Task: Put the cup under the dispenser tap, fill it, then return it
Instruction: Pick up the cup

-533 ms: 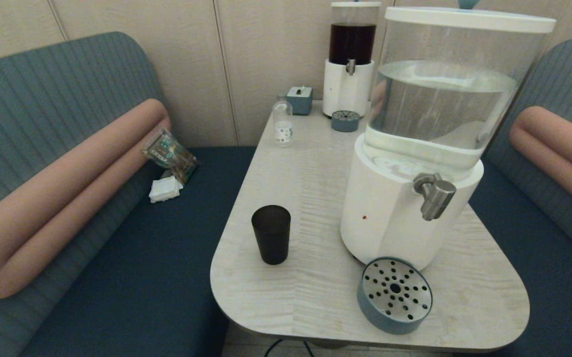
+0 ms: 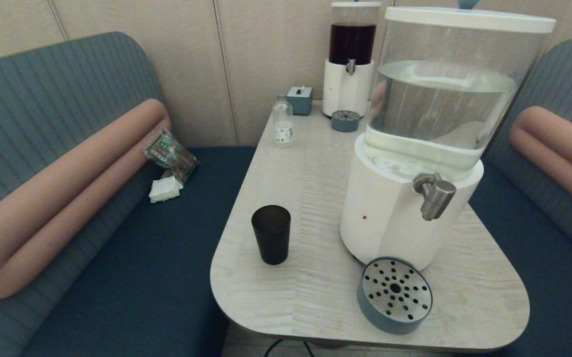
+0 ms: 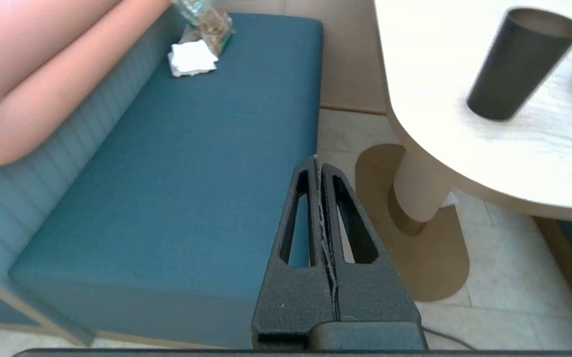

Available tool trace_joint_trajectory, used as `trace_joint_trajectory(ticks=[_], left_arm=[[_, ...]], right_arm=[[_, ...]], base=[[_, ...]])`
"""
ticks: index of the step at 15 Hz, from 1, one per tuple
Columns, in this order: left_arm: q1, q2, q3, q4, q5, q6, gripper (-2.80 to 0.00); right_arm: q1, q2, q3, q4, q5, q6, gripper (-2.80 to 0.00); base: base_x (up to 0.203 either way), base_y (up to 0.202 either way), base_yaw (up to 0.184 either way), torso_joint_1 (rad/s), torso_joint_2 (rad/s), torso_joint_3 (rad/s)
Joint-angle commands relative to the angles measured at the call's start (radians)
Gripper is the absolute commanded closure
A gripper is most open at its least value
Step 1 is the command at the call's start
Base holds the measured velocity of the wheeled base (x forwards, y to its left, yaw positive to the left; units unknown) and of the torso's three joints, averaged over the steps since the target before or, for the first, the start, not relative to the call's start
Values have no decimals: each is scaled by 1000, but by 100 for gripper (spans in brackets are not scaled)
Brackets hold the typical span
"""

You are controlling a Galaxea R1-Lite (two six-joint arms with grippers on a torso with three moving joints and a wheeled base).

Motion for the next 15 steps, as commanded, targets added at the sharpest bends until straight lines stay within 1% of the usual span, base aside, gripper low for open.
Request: trace_joint_trajectory(ticks=[1, 12, 14, 15], left_arm=[[0, 2, 0, -2, 8, -8, 0], [0, 0, -9, -8, 7, -15, 0], [1, 1, -90, 2, -11, -32, 0], [0, 1, -135, 9, -44, -50, 0]], right_arm=[[0, 1, 2, 0, 0, 0, 0], [0, 0, 1, 0, 0, -1, 0], [0, 0, 2, 0, 0, -1, 0], [0, 0, 2, 0, 0, -1, 0]], base=[[0, 0, 0, 0, 0, 0], [0, 0, 0, 0, 0, 0], [0, 0, 0, 0, 0, 0], [0, 0, 0, 0, 0, 0]])
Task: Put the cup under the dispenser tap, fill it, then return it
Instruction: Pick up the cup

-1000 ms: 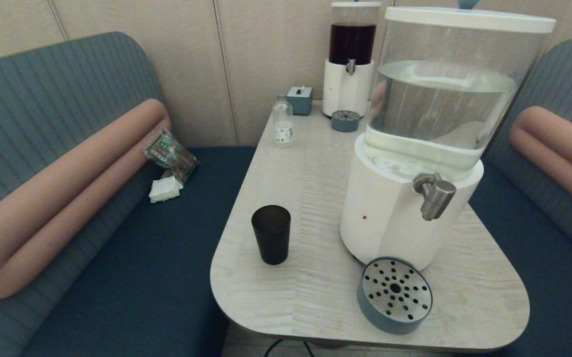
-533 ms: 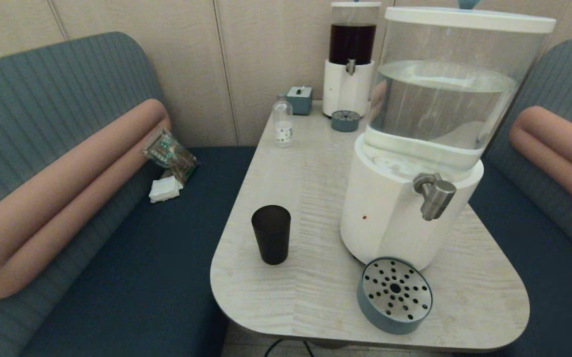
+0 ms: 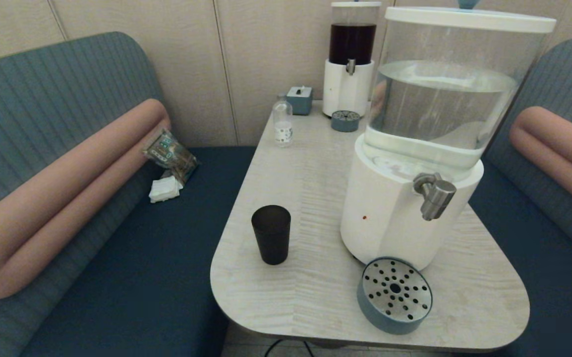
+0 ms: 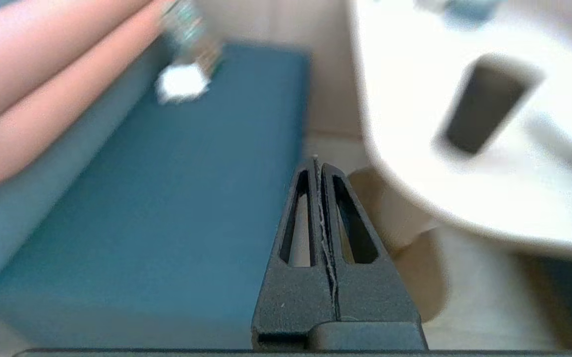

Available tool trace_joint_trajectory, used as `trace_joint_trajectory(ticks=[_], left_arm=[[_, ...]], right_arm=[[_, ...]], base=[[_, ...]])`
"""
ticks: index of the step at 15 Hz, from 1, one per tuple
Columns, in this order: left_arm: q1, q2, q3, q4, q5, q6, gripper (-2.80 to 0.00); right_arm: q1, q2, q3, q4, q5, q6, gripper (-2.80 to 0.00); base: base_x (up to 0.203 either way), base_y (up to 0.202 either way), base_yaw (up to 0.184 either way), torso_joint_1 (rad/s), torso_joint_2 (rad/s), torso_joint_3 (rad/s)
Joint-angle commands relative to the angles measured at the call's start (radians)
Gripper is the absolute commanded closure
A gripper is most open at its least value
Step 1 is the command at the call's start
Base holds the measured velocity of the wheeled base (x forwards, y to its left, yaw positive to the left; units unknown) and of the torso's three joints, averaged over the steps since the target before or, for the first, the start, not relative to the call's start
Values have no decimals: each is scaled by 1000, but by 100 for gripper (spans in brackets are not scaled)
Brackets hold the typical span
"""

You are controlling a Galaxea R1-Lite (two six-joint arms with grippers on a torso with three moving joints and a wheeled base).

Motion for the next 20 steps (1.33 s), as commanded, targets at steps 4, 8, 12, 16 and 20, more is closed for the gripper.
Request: trace_joint_trajectory(ticks=[4, 8, 12, 16, 20], left_arm=[[1, 84, -152, 56, -236, -30, 0], [-9, 308, -181, -38, -452, -34, 0], [-14, 629, -233, -190, -576, -39, 0], [-14, 842, -293, -363, -660, -44, 0], [-14, 1045, -269, -627, -685, -18, 0]], right_arm=[[0, 0, 0, 0, 0, 1, 0], [0, 0, 0, 0, 0, 1, 0], [0, 0, 0, 0, 0, 1, 0], [0, 0, 2, 0, 0, 1, 0], [0, 0, 1, 0, 0, 1, 0]], base=[[0, 0, 0, 0, 0, 0], [0, 0, 0, 0, 0, 0], [0, 0, 0, 0, 0, 0], [0, 0, 0, 0, 0, 0], [0, 0, 0, 0, 0, 0]])
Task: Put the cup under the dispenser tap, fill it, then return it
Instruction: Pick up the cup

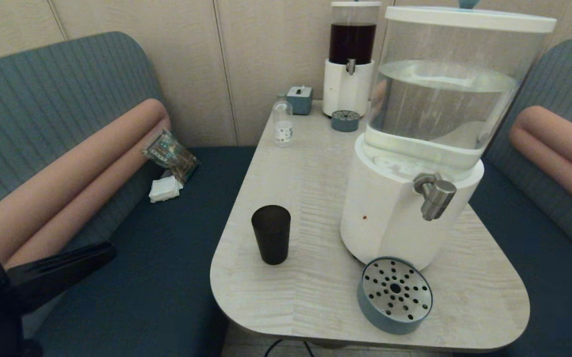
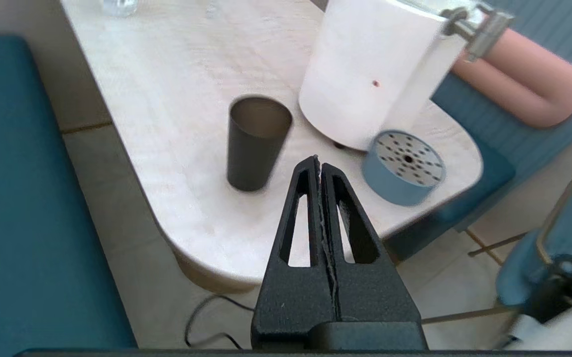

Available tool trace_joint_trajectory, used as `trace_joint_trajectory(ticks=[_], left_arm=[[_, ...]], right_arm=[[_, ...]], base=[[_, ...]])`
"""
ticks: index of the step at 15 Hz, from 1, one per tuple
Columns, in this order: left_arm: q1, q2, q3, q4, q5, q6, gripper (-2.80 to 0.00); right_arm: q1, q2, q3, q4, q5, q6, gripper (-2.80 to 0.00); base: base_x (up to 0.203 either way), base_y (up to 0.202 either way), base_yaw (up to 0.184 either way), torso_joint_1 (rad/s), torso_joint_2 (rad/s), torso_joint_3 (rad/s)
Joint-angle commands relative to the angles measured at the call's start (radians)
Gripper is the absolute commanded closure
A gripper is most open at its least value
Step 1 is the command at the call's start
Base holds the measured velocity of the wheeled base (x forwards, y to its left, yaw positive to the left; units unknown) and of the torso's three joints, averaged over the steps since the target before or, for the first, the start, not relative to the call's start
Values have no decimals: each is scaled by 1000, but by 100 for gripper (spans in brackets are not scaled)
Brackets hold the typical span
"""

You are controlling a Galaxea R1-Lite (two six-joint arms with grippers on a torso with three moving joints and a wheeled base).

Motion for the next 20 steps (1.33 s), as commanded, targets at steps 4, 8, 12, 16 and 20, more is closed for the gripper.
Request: trace_joint_trajectory(ticks=[4, 8, 12, 16, 20], left_arm=[[0, 317, 44, -438, -108, 65, 0], [6, 518, 57, -642, -166, 82, 0], [7, 772, 134, -953, -175, 105, 0], [7, 867, 140, -973, -178, 130, -280], [7, 933, 128, -973, -235, 147, -280]], right_arm=[[0, 0, 2, 0, 0, 0, 0], [0, 0, 2, 0, 0, 0, 0], [0, 0, 0, 0, 0, 0, 0], [0, 0, 0, 0, 0, 0, 0], [0, 0, 1, 0, 0, 0, 0]], base=[[0, 0, 0, 0, 0, 0], [0, 0, 0, 0, 0, 0], [0, 0, 0, 0, 0, 0], [0, 0, 0, 0, 0, 0], [0, 0, 0, 0, 0, 0]])
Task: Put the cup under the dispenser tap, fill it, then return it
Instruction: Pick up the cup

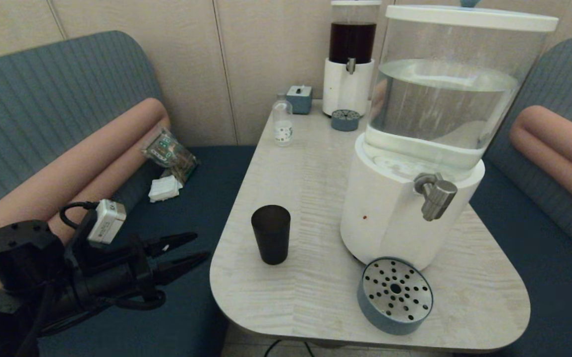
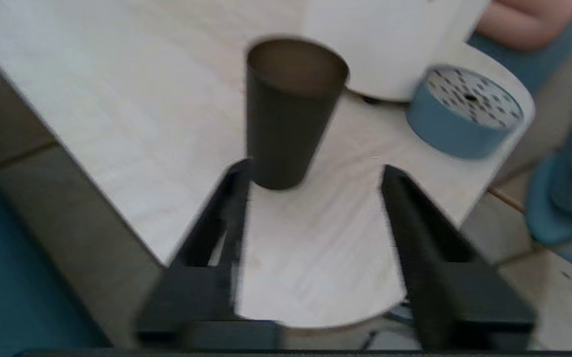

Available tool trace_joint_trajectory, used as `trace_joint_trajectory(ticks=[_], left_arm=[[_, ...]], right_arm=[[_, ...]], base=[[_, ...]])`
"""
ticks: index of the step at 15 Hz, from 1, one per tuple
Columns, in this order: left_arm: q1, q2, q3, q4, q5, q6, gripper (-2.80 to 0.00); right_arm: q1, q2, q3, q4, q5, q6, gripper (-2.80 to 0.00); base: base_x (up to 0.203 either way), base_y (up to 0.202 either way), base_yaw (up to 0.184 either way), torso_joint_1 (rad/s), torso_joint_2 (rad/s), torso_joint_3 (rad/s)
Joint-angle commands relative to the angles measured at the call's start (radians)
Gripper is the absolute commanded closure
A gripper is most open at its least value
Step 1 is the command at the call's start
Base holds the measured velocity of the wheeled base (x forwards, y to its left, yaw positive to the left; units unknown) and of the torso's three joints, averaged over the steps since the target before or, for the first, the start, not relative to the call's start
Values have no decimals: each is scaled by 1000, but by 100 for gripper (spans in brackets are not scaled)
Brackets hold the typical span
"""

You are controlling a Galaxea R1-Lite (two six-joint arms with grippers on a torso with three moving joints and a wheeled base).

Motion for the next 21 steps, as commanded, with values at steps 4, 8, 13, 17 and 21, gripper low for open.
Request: trace_joint_trajectory(ticks=[4, 8, 13, 17, 21], left_arm=[[-2, 120, -84, -7, -59, 4, -280], [-6, 261, -167, -7, -77, 8, -280], [-53, 361, -292, -7, -90, 7, -280], [-90, 404, -380, -7, -91, 0, -280], [-117, 438, -433, -7, -87, -5, -280]], right_arm=[[0, 0, 0, -1, 0, 1, 0], [0, 0, 1, -1, 0, 1, 0], [0, 0, 0, -1, 0, 1, 0], [0, 0, 0, -1, 0, 1, 0], [0, 0, 0, -1, 0, 1, 0]], base=[[0, 0, 0, 0, 0, 0], [0, 0, 0, 0, 0, 0], [0, 0, 0, 0, 0, 0], [0, 0, 0, 0, 0, 0], [0, 0, 0, 0, 0, 0]])
